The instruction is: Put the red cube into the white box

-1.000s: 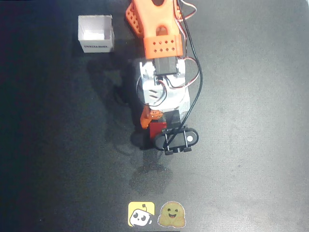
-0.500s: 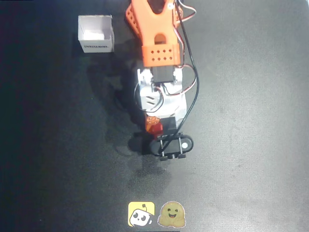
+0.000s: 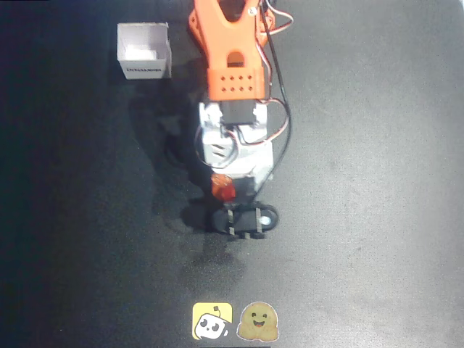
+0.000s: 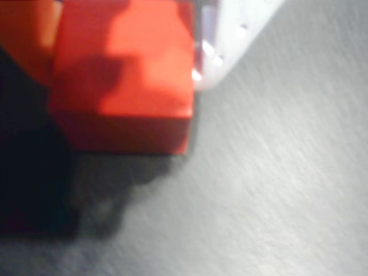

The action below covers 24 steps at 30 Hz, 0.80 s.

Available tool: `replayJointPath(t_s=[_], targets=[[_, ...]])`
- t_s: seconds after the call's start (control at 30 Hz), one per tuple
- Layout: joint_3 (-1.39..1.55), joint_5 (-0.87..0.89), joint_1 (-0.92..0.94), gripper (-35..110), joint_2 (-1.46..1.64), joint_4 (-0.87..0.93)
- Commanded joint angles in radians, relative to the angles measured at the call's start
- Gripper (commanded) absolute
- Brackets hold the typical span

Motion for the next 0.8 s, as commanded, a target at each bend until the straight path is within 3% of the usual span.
replayJointPath(t_s=[0.0, 0.17, 0.43, 0.77], targets=[[-0.026, 0.072, 0.021, 0, 0.117, 0.095], [-0.054, 0.192, 0.095, 0, 0.299, 0.360], [-0.055, 0.190, 0.413, 0, 0.568, 0.693], [-0.055, -0.147, 1.039, 0, 0.663, 0.847]])
